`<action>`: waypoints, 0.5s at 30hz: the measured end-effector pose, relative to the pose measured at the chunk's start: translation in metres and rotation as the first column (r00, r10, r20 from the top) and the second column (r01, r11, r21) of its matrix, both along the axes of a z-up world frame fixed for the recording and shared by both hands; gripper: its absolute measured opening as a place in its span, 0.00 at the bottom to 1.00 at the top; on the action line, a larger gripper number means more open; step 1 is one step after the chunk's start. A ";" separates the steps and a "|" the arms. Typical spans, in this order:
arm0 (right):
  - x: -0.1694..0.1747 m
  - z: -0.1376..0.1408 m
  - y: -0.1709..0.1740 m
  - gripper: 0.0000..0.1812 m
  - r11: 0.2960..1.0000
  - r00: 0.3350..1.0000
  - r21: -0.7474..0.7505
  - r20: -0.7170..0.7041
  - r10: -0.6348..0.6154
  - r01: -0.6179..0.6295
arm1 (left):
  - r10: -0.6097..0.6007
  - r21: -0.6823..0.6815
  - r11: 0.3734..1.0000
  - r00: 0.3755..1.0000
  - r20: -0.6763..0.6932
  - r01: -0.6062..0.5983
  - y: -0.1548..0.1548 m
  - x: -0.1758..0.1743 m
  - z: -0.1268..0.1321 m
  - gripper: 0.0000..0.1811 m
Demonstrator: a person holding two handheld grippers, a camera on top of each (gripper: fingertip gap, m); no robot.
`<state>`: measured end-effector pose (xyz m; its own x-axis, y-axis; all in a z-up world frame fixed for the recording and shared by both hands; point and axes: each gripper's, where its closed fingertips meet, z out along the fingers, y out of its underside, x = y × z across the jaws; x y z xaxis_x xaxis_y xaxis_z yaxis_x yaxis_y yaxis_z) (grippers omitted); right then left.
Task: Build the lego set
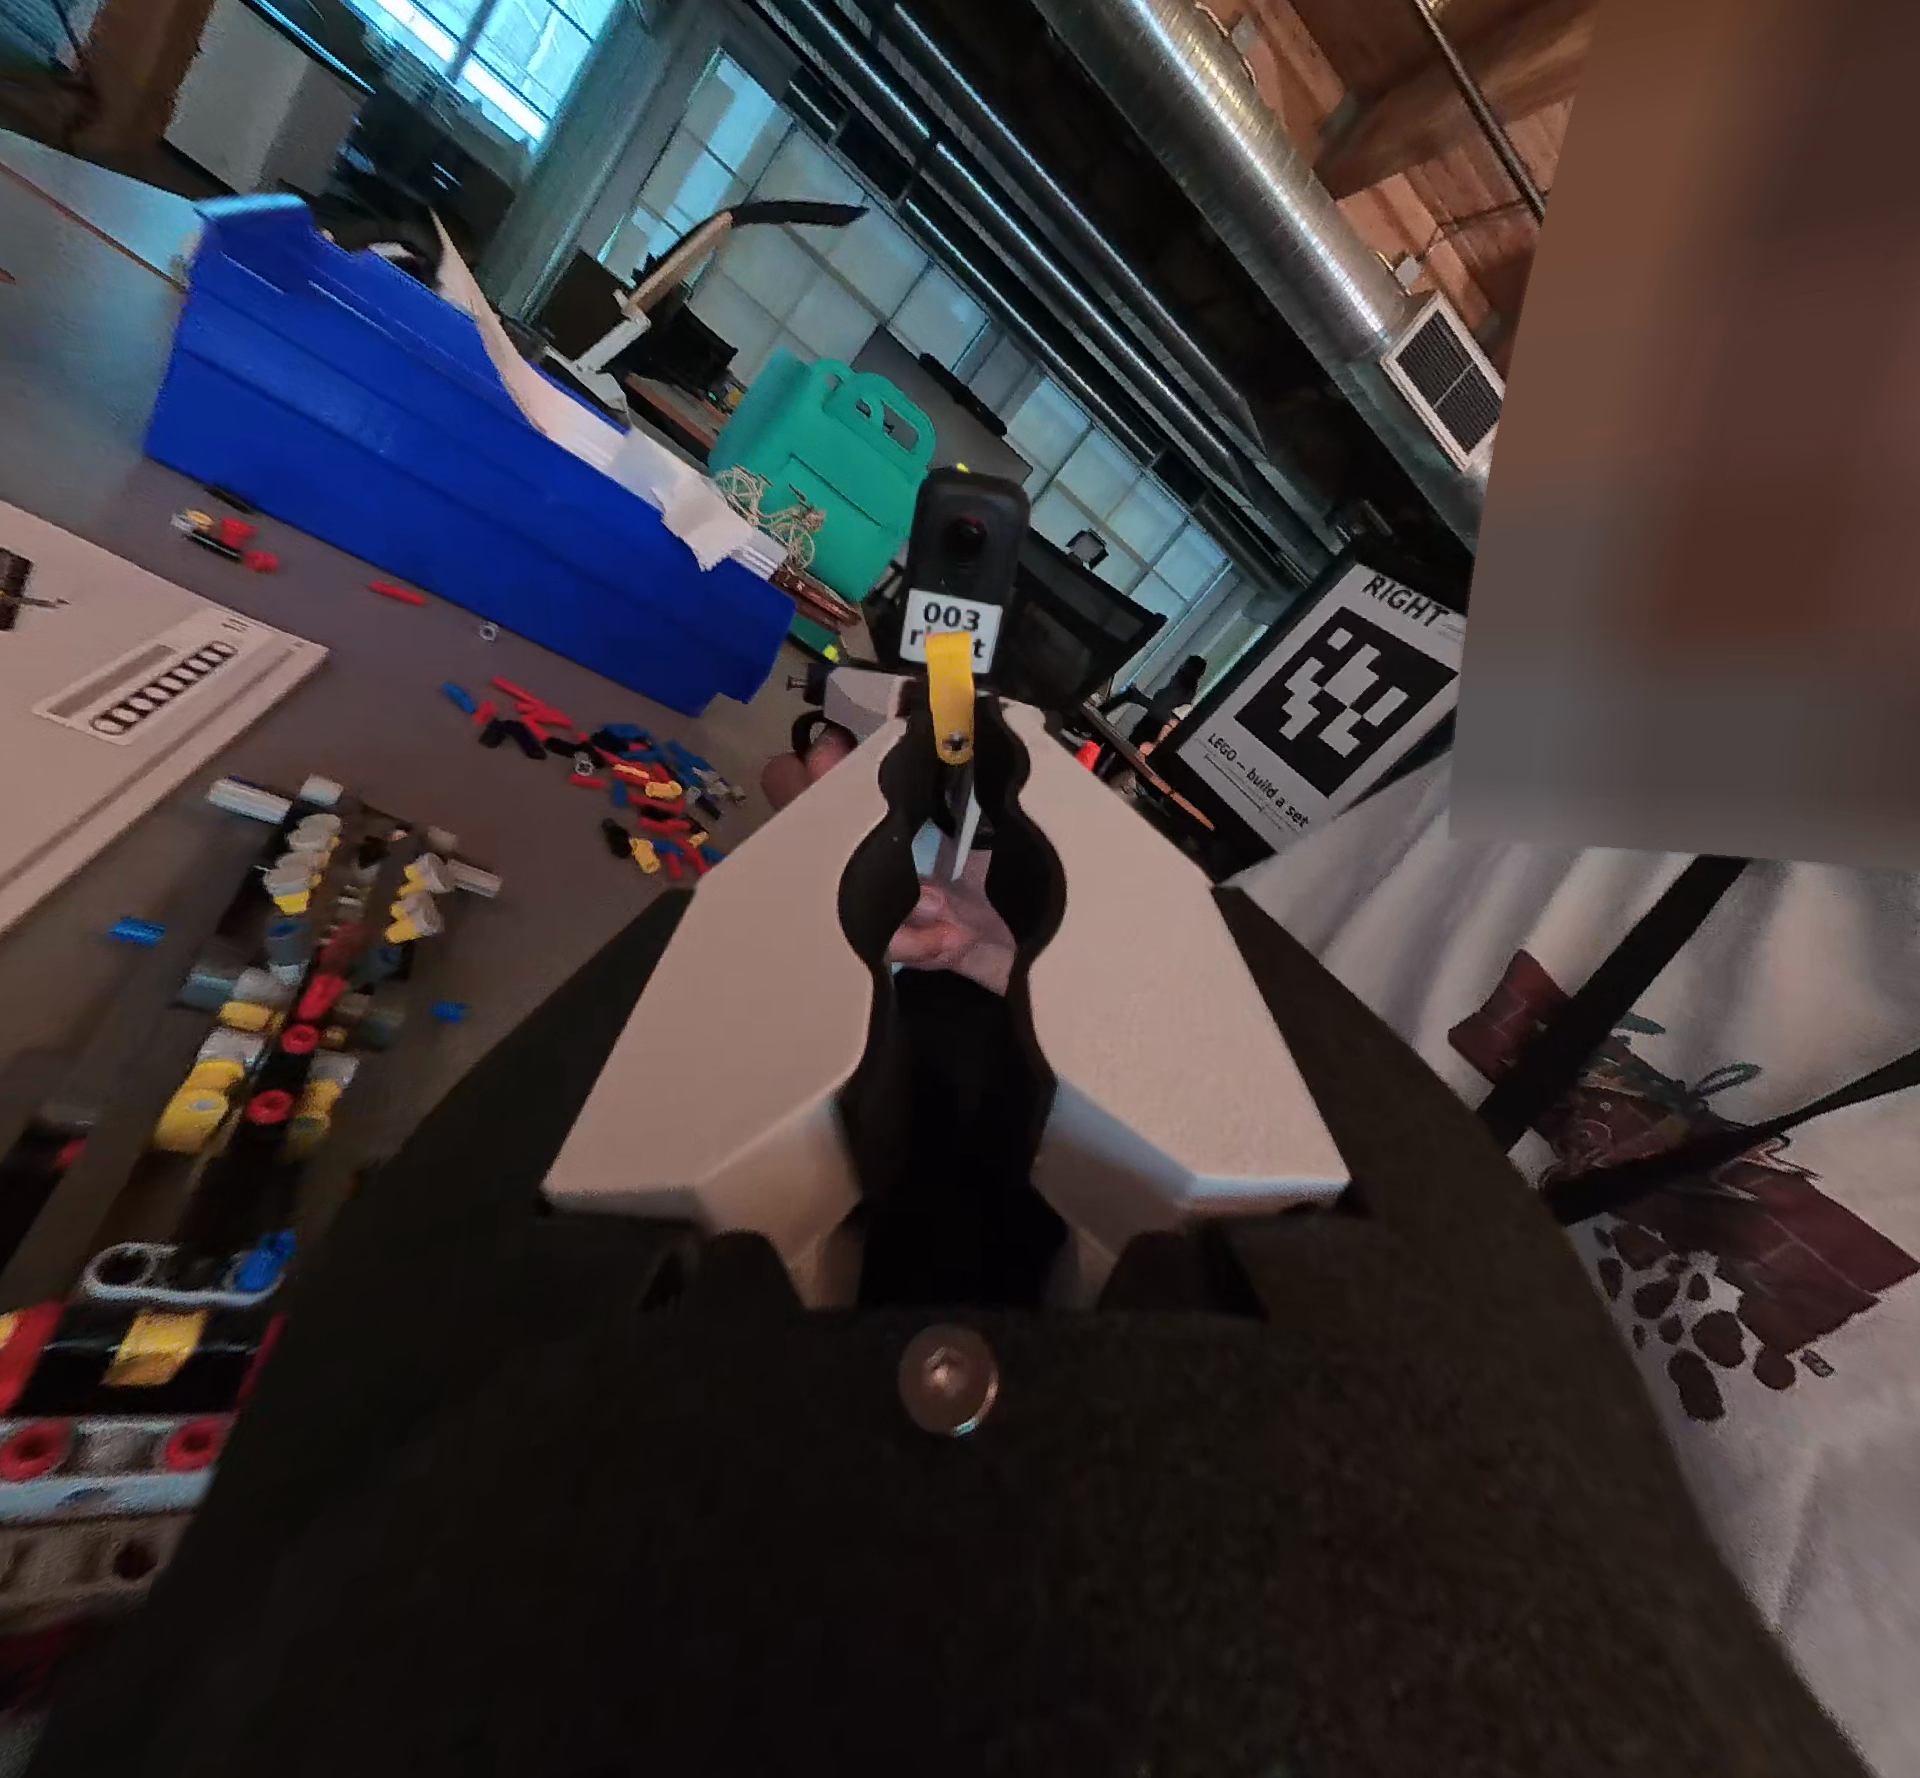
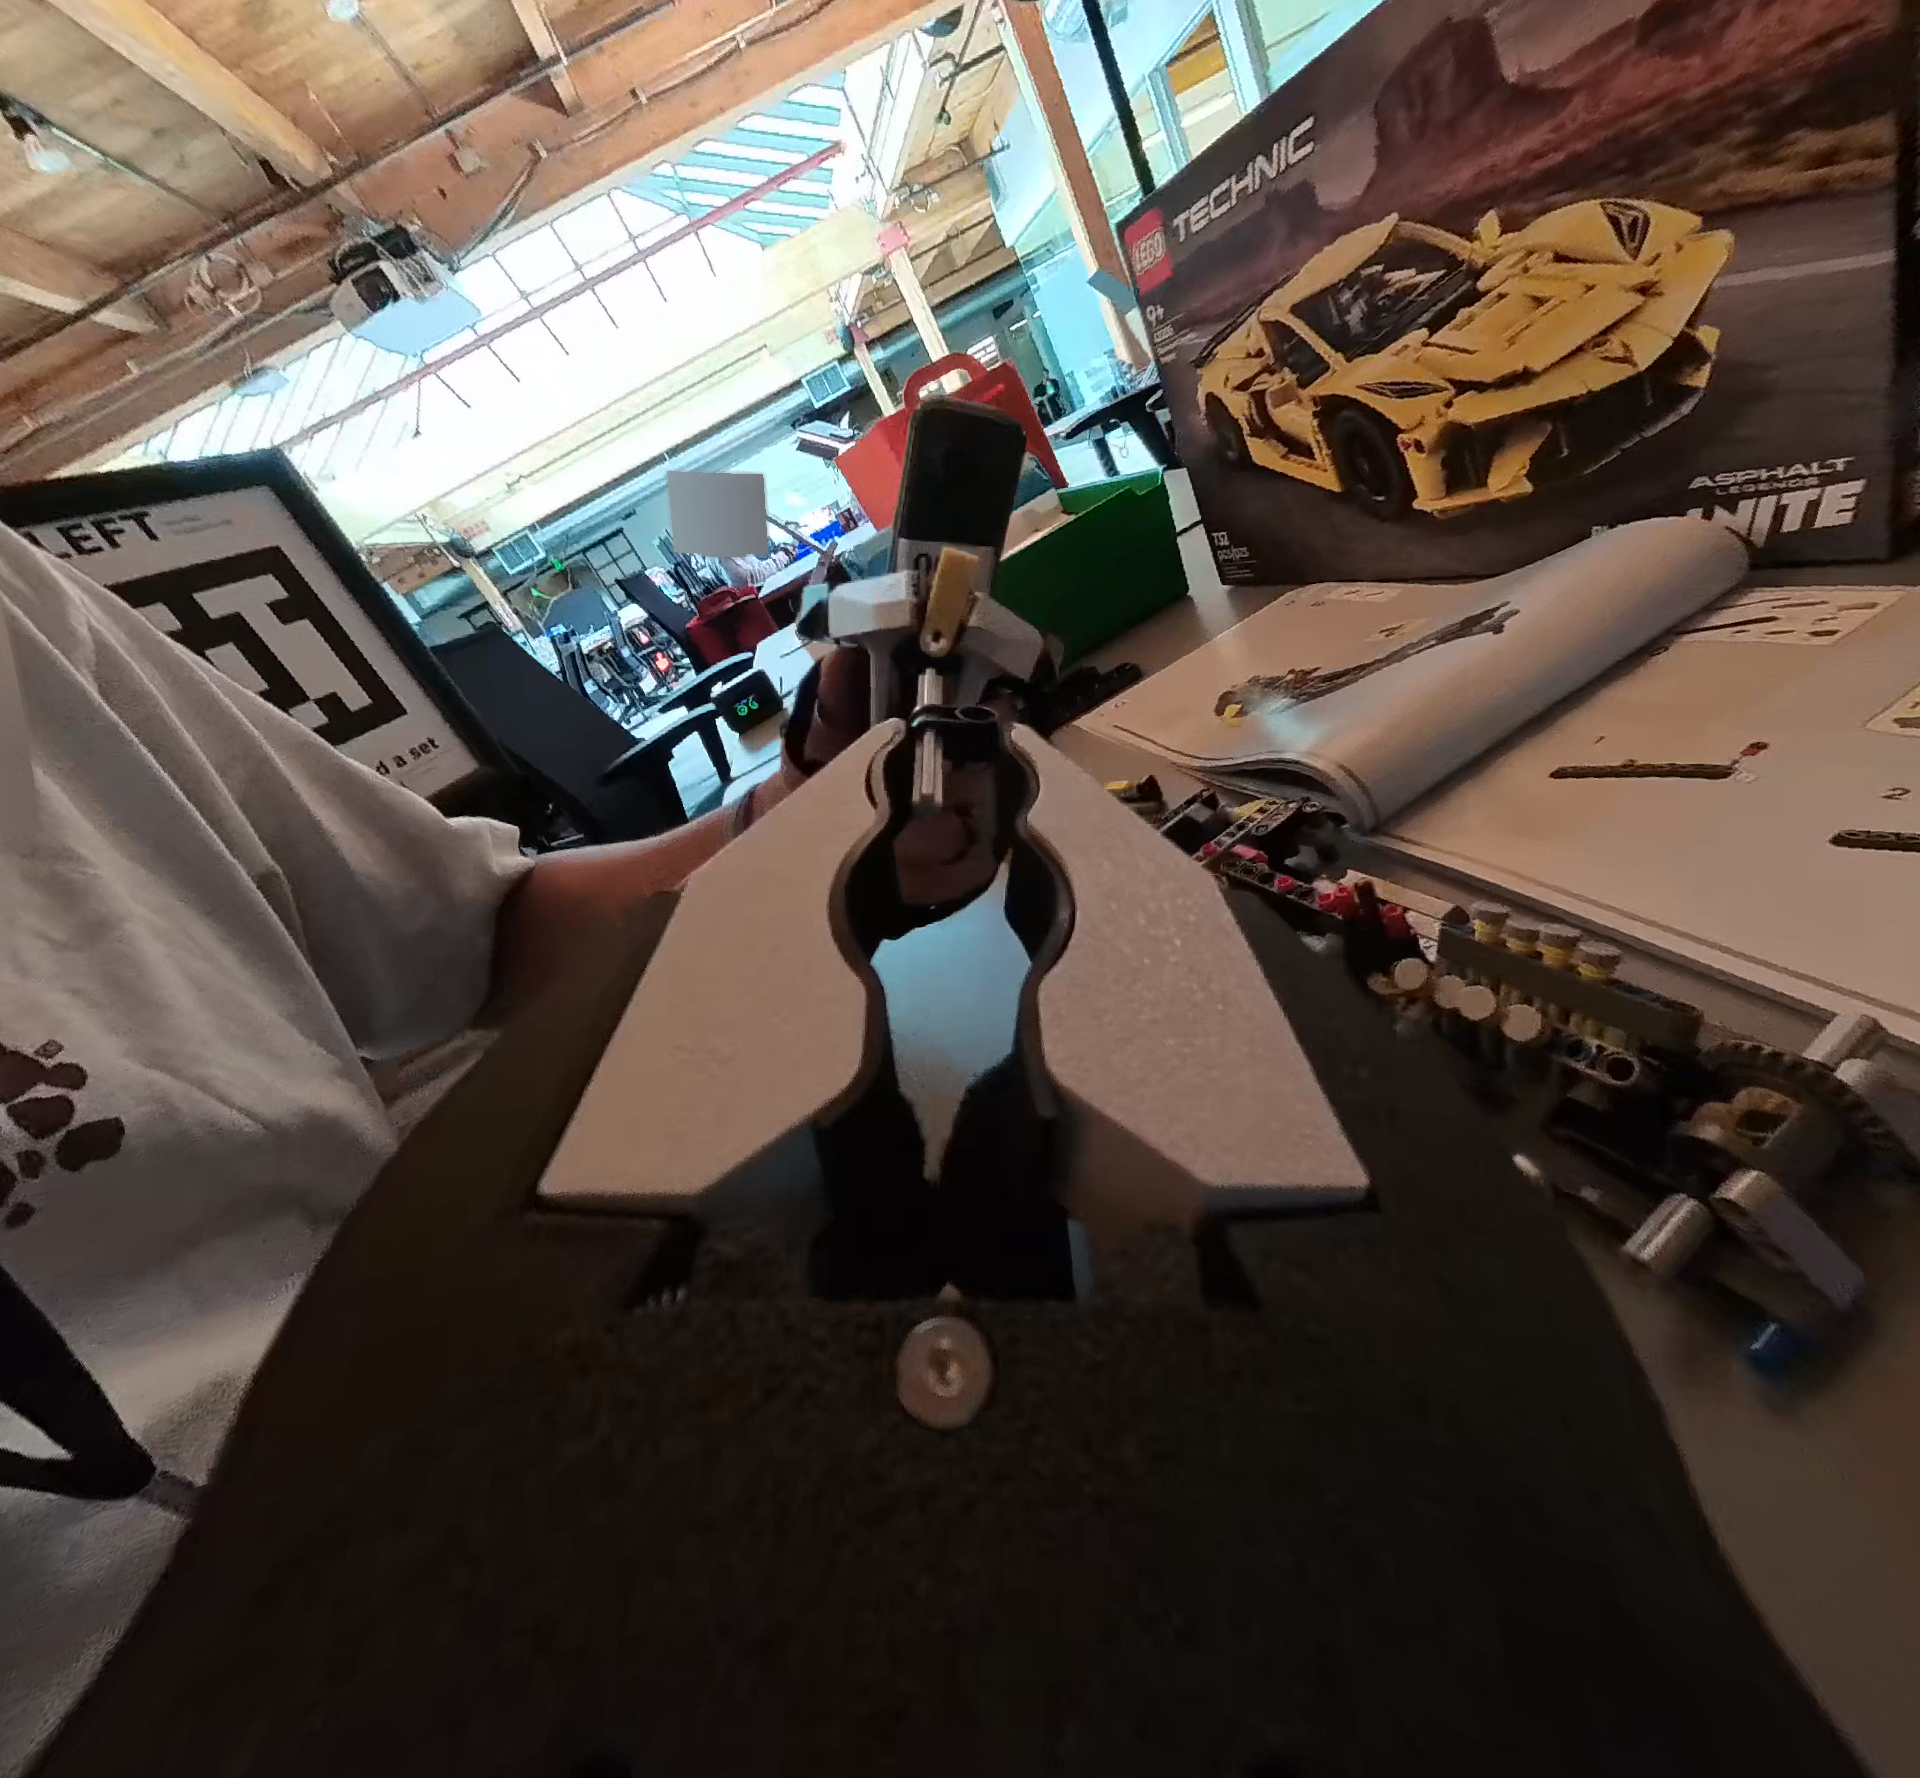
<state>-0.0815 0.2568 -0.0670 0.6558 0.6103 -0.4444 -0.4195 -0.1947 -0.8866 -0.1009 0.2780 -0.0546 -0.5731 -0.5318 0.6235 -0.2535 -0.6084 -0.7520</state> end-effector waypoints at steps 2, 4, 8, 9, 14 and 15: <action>-0.003 0.000 -0.003 0.08 1.000 1.000 0.004 0.002 0.011 -0.011 | -0.020 0.008 1.000 1.000 -0.005 0.020 -0.007 0.002 -0.003 0.03; -0.003 -0.004 -0.001 0.07 1.000 1.000 -0.013 0.022 -0.005 0.005 | -0.045 0.006 0.999 0.999 -0.003 0.045 -0.013 0.002 -0.004 0.03; -0.005 0.000 -0.004 0.08 1.000 1.000 0.003 0.005 0.016 -0.016 | -0.038 0.020 0.999 0.999 0.006 0.037 -0.019 0.005 -0.007 0.03; -0.006 0.000 -0.004 0.08 1.000 1.000 0.006 0.005 0.020 -0.020 | -0.035 0.013 0.999 0.999 0.015 0.035 -0.019 0.005 -0.005 0.03; -0.006 0.002 -0.004 0.08 1.000 1.000 0.007 -0.012 0.024 -0.023 | -0.041 -0.012 0.999 0.998 0.042 0.042 -0.021 0.006 -0.004 0.03; -0.006 0.003 -0.004 0.08 1.000 0.999 0.008 -0.020 0.027 -0.026 | -0.039 -0.020 0.999 0.998 0.046 0.040 -0.021 0.007 -0.003 0.03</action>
<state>-0.0870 0.2527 -0.0645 0.6301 0.6307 -0.4530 -0.4325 -0.1995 -0.8793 -0.0939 0.2566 -0.0580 -0.6215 -0.4952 0.6070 -0.2440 -0.6140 -0.7506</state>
